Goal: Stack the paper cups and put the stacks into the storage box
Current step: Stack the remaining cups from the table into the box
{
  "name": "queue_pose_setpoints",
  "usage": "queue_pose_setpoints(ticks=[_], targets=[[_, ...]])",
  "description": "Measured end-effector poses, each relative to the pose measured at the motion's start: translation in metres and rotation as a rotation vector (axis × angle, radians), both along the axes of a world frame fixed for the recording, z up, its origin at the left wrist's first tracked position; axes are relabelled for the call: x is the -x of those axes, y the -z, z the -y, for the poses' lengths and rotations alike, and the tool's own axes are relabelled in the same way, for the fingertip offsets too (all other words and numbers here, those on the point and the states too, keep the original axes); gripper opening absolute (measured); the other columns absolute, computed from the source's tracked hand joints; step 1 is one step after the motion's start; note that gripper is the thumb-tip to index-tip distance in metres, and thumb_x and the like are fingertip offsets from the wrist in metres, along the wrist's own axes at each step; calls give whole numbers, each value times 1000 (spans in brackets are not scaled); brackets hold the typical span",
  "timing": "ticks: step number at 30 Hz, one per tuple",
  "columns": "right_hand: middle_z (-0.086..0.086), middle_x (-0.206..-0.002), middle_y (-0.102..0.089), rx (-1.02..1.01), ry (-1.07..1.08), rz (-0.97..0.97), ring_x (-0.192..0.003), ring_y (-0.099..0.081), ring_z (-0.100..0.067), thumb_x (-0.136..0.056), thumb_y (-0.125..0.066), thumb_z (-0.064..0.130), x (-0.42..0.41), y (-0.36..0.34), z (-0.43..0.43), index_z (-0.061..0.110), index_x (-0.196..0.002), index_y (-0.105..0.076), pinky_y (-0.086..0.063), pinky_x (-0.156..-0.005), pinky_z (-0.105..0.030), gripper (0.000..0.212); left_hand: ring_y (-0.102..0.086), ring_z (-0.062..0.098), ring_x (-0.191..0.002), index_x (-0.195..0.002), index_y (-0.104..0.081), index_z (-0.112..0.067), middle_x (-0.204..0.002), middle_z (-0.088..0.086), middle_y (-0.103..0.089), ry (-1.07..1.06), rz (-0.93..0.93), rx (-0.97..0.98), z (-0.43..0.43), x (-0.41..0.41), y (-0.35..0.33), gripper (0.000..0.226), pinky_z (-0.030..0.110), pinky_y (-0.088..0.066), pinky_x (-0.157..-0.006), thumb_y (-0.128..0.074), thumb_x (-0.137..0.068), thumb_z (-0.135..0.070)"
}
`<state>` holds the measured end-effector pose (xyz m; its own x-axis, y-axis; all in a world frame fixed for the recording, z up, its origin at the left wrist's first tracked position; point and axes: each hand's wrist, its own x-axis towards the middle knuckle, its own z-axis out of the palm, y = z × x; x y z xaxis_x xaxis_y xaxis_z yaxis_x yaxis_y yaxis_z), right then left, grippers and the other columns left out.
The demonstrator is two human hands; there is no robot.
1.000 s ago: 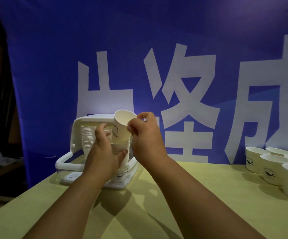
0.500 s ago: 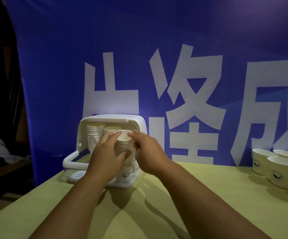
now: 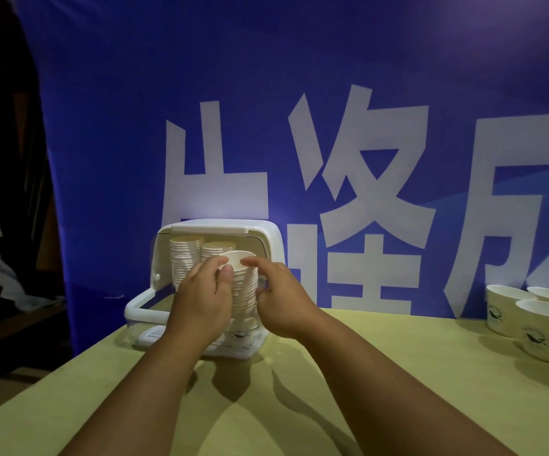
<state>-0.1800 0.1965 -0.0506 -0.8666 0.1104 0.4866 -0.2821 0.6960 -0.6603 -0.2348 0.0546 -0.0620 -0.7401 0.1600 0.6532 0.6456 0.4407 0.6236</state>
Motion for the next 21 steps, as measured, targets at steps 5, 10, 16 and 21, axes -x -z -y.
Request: queue_pose_setpoints(ticks=[5,10,16,21], targets=[[5,-148,-39,12,5,9,-131,-45,-22,-89,-59,-4,2,5,-3,37,-140,-43,-45,-92,-23,68,-60,19,-101,-124,-52,-27,-121,2,-59,35,15,-30,-5,4,7,19,32,-54,-73,-49,-106,-32],[2,-150,-39,24,-27,63,-128,-47,-22,-88,-59,-8,3,14,-8,40,-144,-30,-51,-80,-16,80,-59,18,-101,-119,-44,-29,-125,-1,-53,26,8,-61,-10,9,13,20,28,-54,-71,-56,-103,-27],[3,-139,-45,74,17,55,-102,-48,-11,-89,-60,-2,10,21,-13,39,-130,-27,-44,-59,-8,66,-62,23,-100,-114,-37,-34,-120,-2,-55,7,-35,-108,-16,4,10,27,44,-60,-80,-60,-101,-25],[7,-145,-44,-39,95,41,-124,-43,-15,-89,-60,-1,11,27,-15,34,-137,-46,-43,-100,-31,61,-57,19,-99,-100,-55,-26,-119,-2,-56,-7,-50,37,-15,11,14,18,30,-48,-76,-53,-101,-8]])
